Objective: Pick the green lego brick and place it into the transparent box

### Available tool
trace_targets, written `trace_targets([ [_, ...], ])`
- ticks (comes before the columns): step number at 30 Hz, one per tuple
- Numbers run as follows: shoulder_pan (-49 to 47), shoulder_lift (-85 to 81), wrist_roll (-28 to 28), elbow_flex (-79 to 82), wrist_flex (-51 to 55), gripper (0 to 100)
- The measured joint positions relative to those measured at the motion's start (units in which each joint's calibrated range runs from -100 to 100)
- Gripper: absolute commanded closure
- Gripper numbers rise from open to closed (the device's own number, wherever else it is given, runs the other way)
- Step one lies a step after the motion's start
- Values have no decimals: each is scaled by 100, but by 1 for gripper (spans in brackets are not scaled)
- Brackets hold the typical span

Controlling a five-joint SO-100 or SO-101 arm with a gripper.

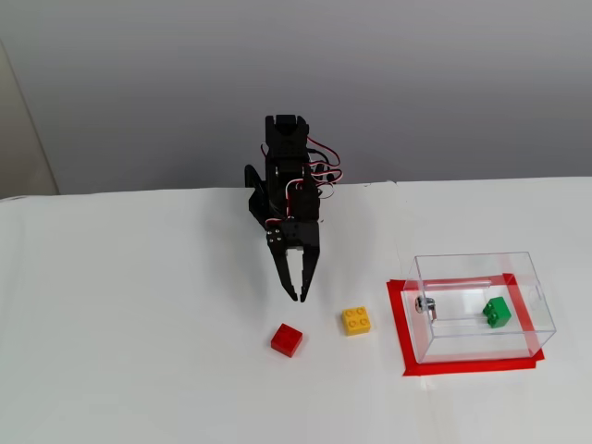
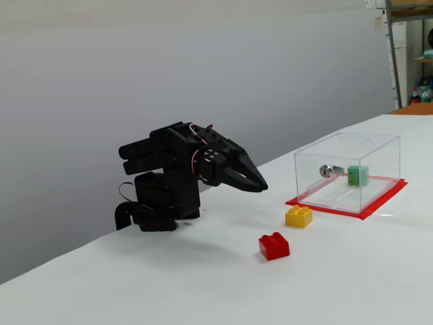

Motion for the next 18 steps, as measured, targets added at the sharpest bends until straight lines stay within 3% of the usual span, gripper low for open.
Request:
trace_targets([
  [18, -11, 0, 318, -88, 1774, 98],
])
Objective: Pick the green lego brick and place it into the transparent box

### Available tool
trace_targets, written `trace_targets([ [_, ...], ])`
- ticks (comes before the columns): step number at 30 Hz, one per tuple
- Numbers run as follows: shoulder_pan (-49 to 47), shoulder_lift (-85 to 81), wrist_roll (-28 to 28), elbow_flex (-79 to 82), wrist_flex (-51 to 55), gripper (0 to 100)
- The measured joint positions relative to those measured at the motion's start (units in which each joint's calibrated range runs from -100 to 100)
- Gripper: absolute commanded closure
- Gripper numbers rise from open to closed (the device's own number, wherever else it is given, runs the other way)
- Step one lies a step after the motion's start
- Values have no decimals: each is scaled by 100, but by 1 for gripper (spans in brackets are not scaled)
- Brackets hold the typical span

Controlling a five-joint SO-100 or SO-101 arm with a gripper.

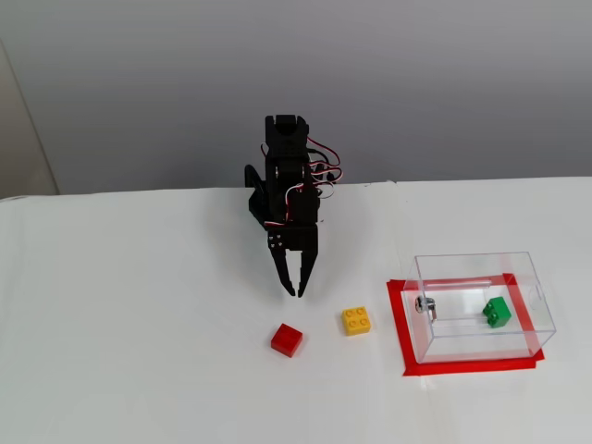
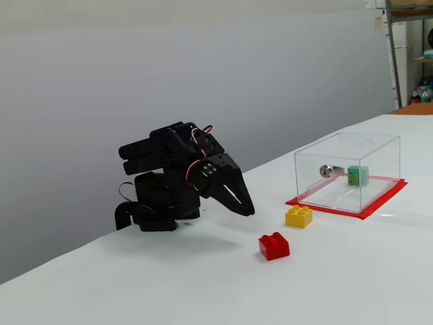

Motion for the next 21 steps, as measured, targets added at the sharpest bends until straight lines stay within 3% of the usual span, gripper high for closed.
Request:
trace_targets([
  [6, 0, -8, 0, -282, 1080, 98],
  [21, 0, -8, 0, -300, 1165, 98],
])
